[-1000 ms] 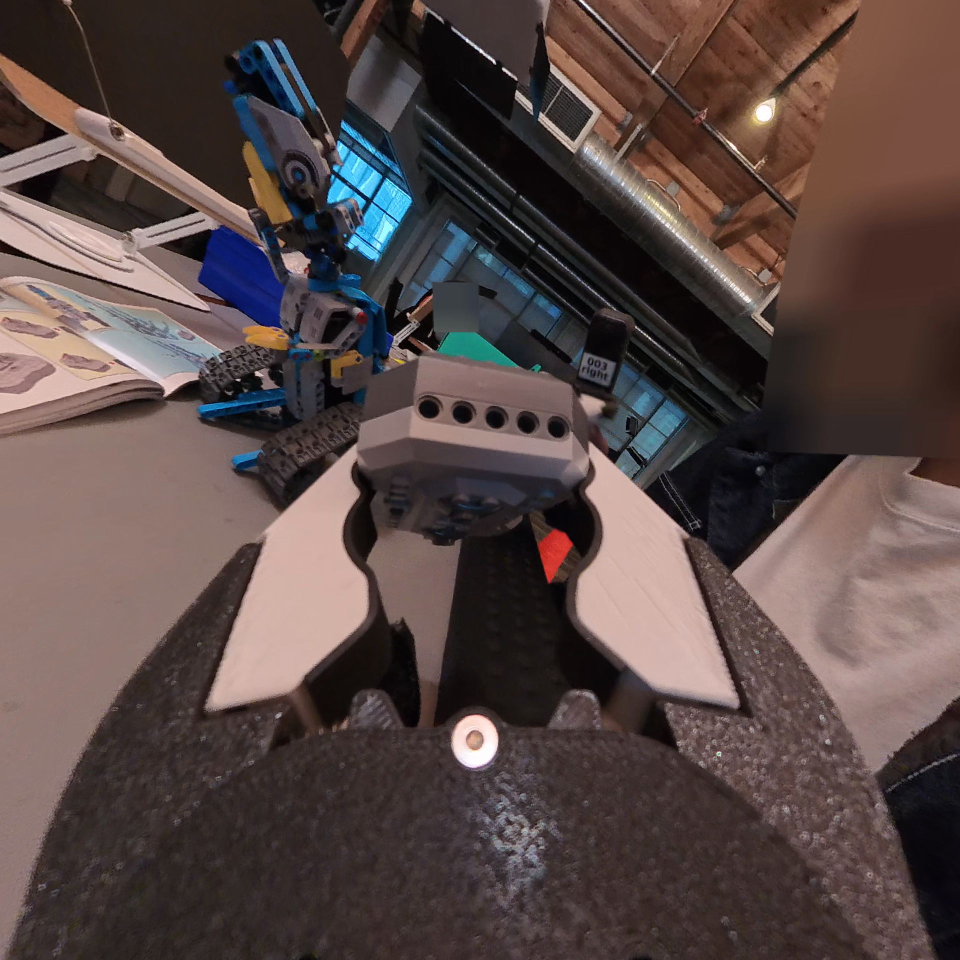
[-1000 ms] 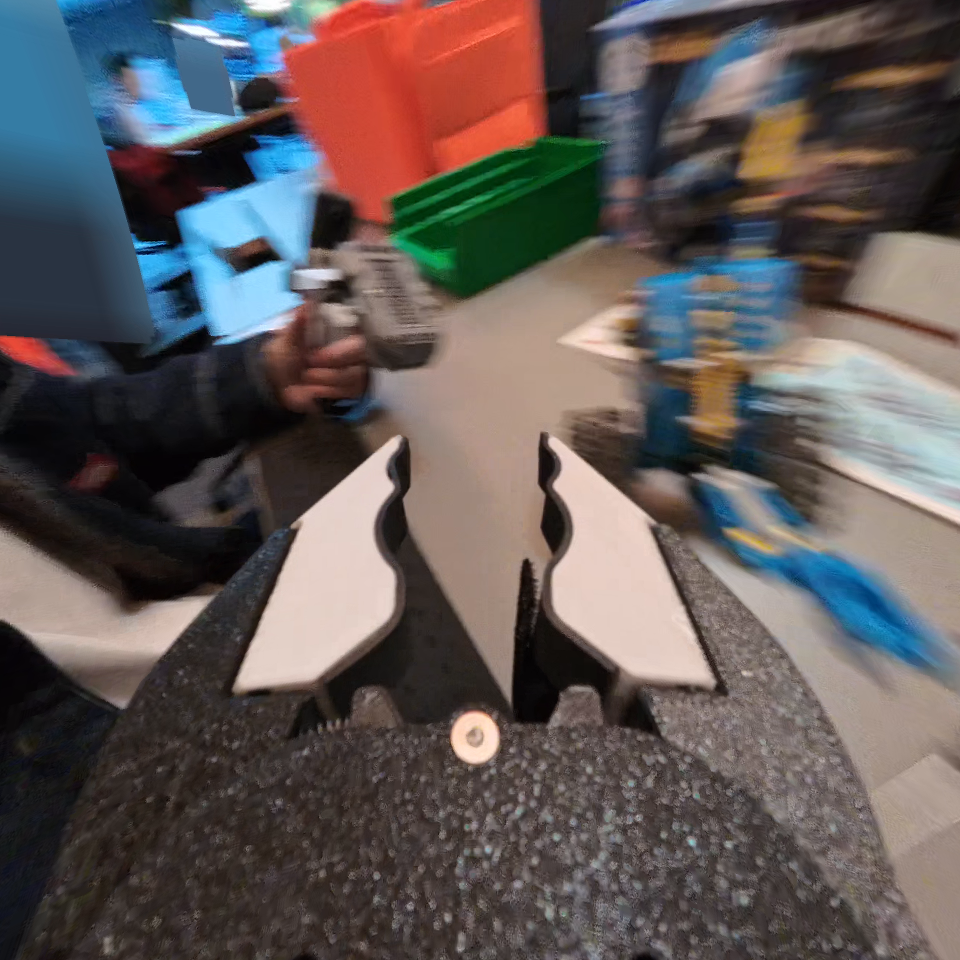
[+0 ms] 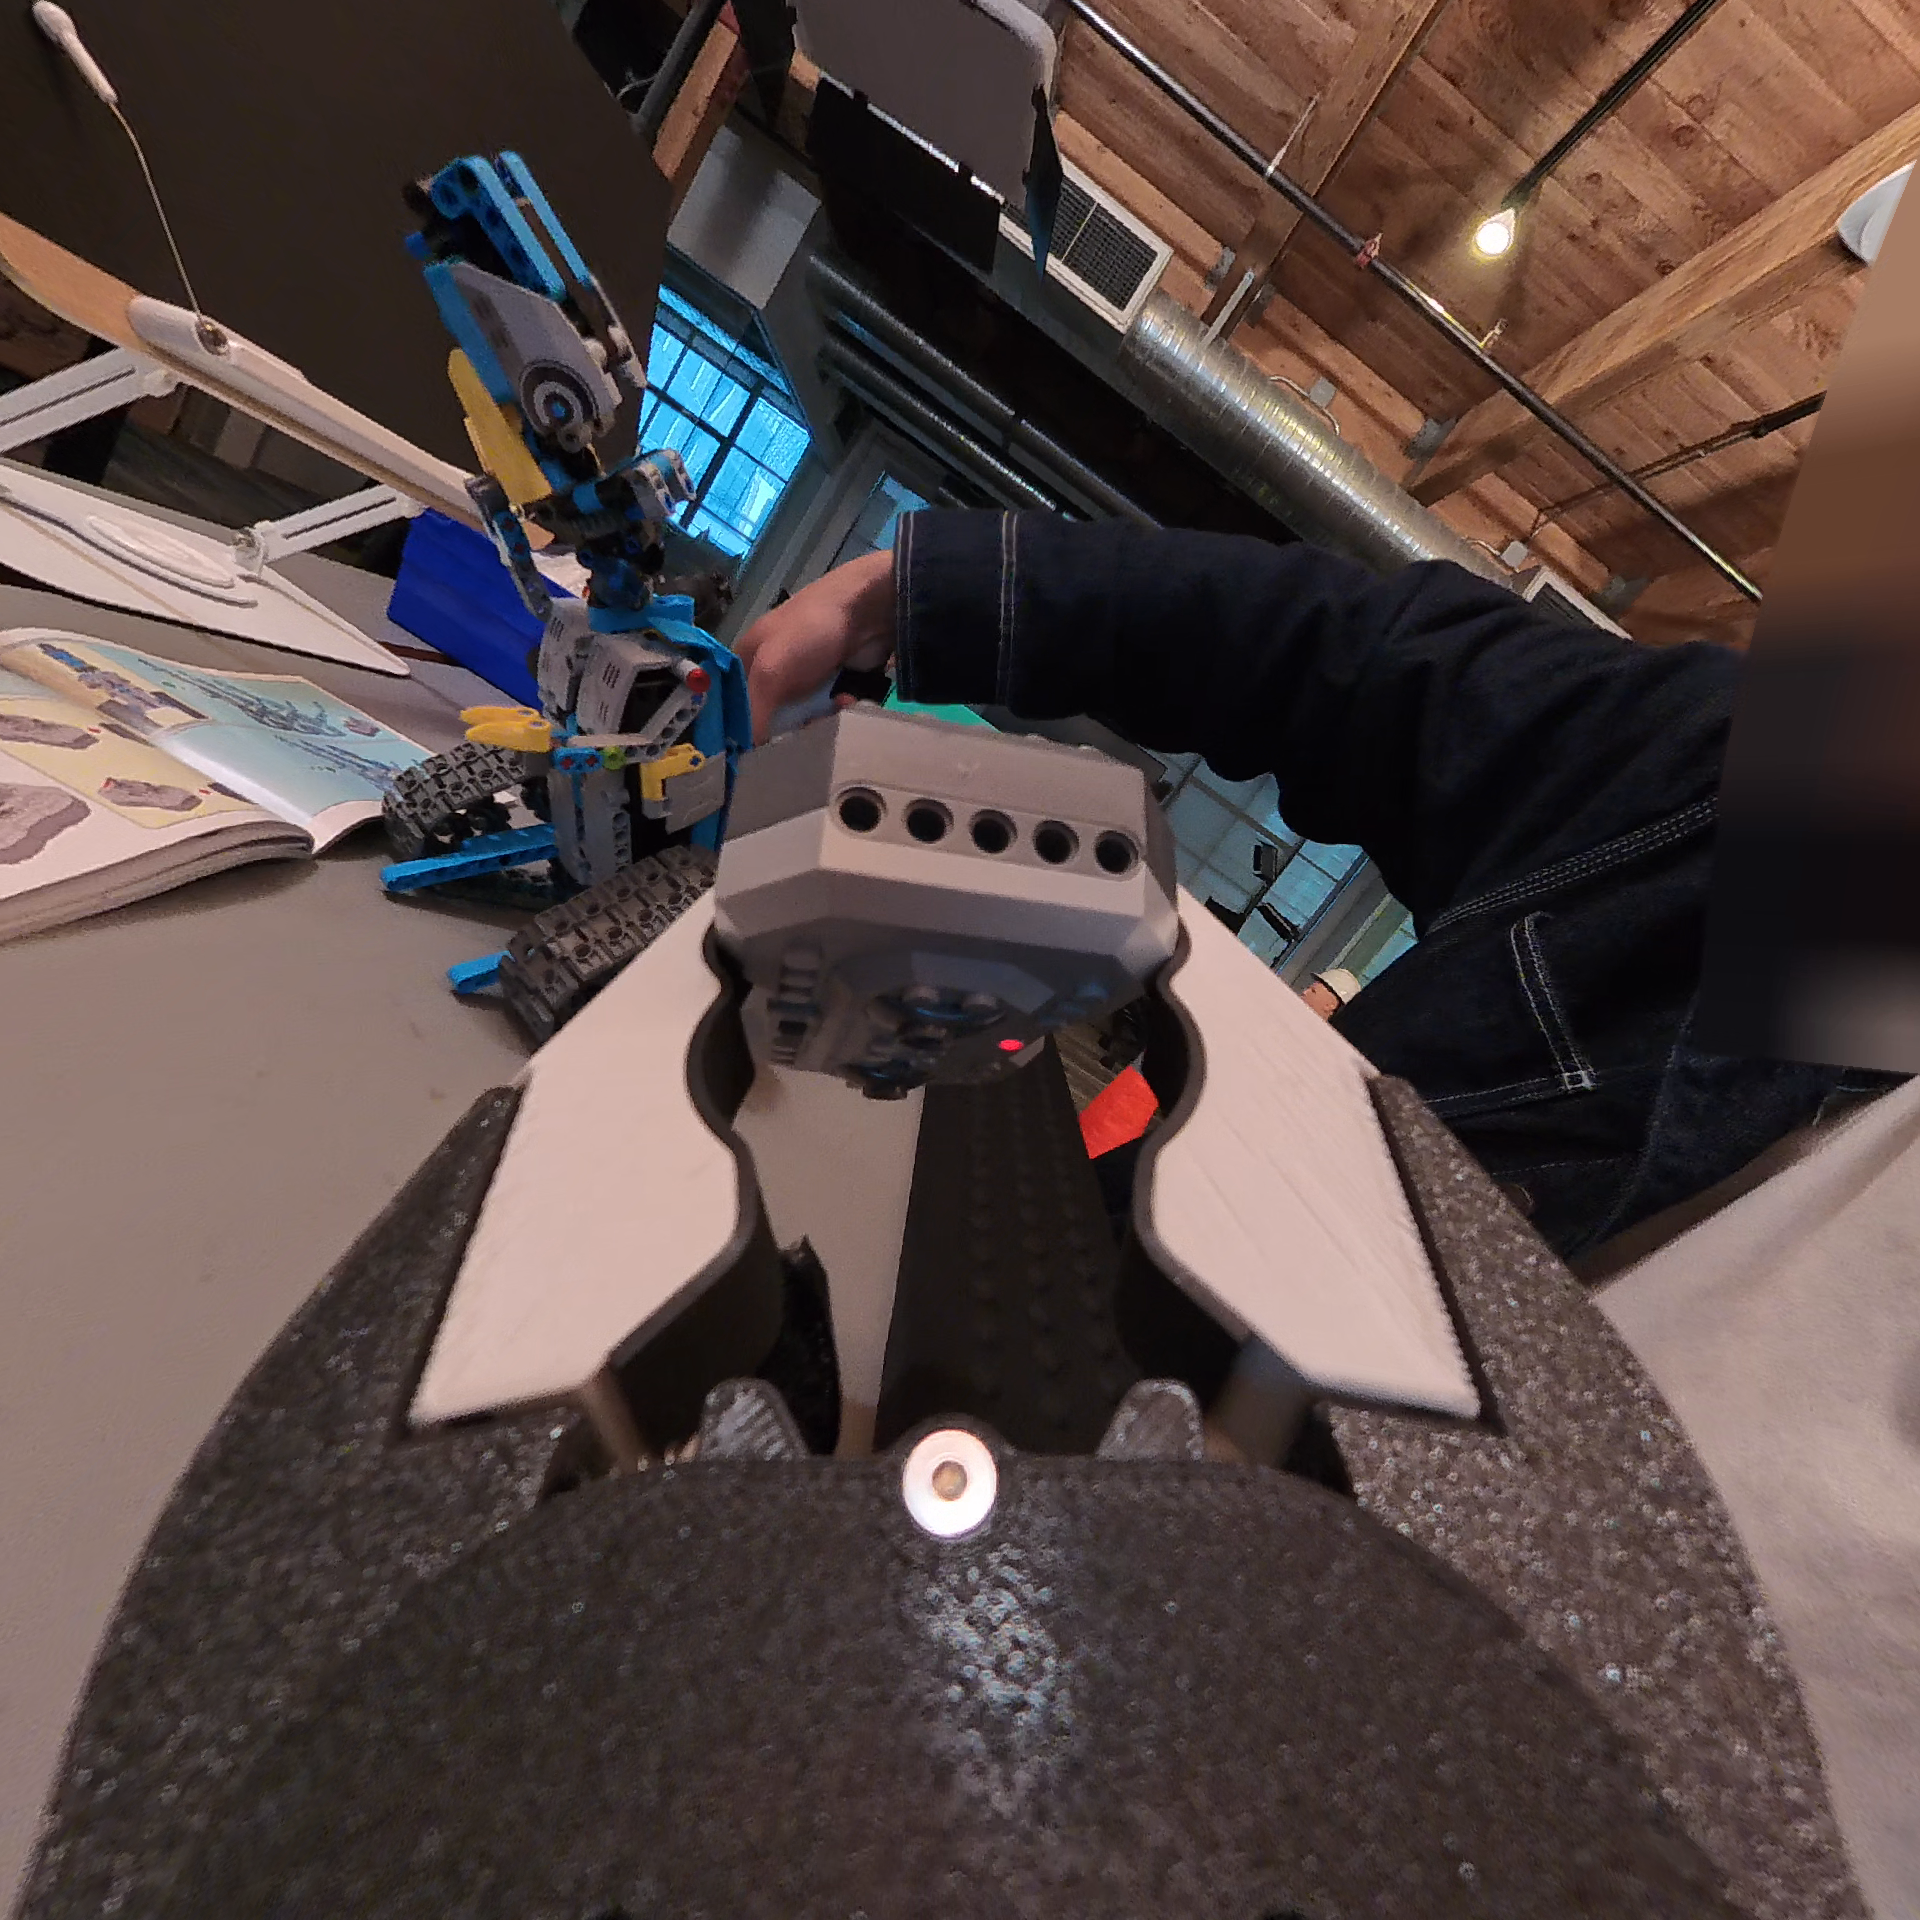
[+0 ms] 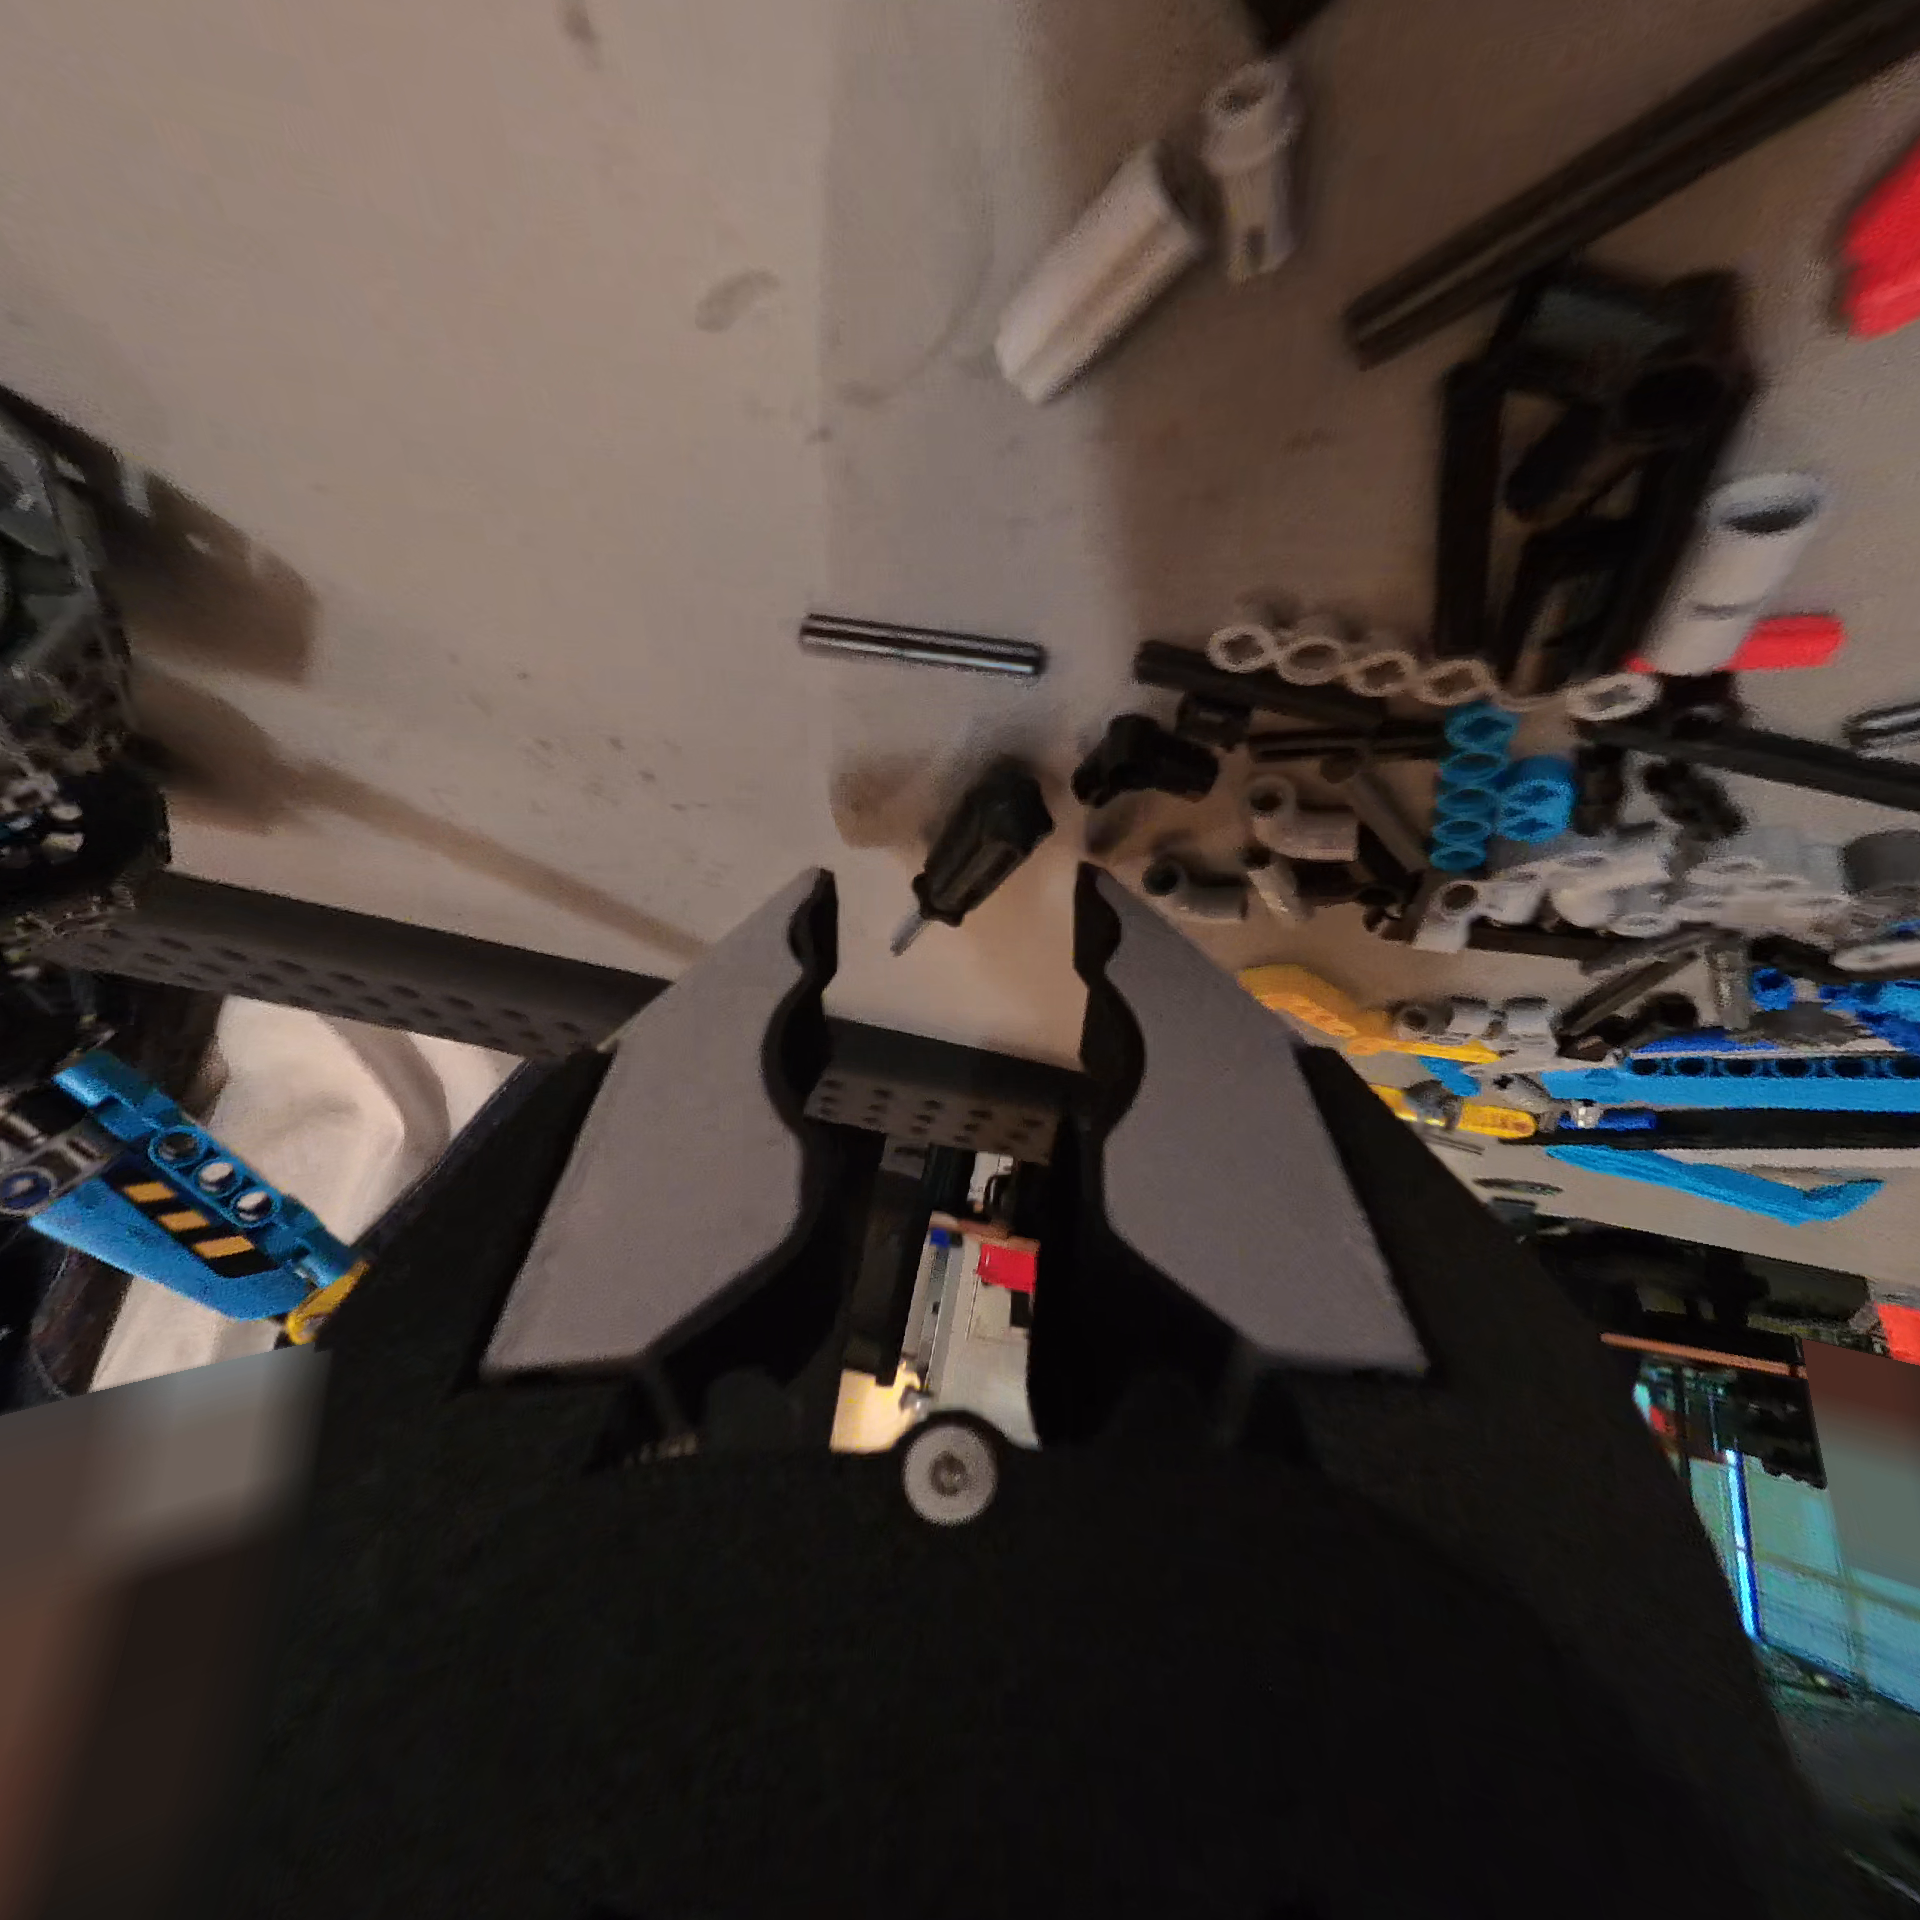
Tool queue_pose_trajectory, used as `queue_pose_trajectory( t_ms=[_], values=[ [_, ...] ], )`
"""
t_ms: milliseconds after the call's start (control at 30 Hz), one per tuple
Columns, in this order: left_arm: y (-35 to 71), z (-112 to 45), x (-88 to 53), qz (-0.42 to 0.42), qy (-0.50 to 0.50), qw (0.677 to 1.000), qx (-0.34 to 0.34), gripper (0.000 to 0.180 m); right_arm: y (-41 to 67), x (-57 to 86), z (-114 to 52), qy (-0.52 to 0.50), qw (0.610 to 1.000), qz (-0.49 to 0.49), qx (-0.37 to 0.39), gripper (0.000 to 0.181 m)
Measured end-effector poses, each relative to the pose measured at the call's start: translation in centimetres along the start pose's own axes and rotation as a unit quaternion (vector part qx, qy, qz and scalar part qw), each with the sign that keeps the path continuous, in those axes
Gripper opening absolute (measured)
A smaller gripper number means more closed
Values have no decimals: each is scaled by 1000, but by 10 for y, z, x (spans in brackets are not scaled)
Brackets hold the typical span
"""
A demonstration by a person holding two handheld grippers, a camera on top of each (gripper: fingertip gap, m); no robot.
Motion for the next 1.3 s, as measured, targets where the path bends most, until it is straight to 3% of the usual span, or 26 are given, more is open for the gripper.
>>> queue_pose_trajectory(
  t_ms=[400,567,733,867,933,1033,1167,1233,1300],
  values=[
    [-2,-2,3,0,-12,1000,-8,74,8,5,-4,-14,997,-24,-66,27],
    [-1,-1,4,-5,-7,1000,-5,74,7,10,-4,-30,996,-19,-87,12],
    [-4,-2,3,-1,-8,1000,-11,74,-1,3,15,-38,999,27,-9,12],
    [-5,-3,6,-3,-12,1000,-17,74,-22,-32,56,-67,975,153,147,12],
    [-4,-2,11,-1,-25,1000,-12,74,-44,-54,85,-107,940,211,247,12],
    [1,-1,20,17,-64,998,5,74,-91,-95,136,-175,832,276,449,13],
    [8,-6,29,46,-125,991,29,74,-151,-196,139,-123,618,402,664,12],
    [7,-11,34,60,-155,985,35,74,-158,-248,115,-72,506,461,726,13],
    [2,-15,42,59,-182,981,32,74,-142,-294,82,-19,428,498,754,13]
  ],
)
Point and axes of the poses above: each gripper's, where its closed fingertips meet, z back along the fingers, y out of its top, x = y × z across the jaws, the point moved 5 cm from there along z, back along the fingers, and after that the axes turned 15 degrees about z, right-handed, at the moved point
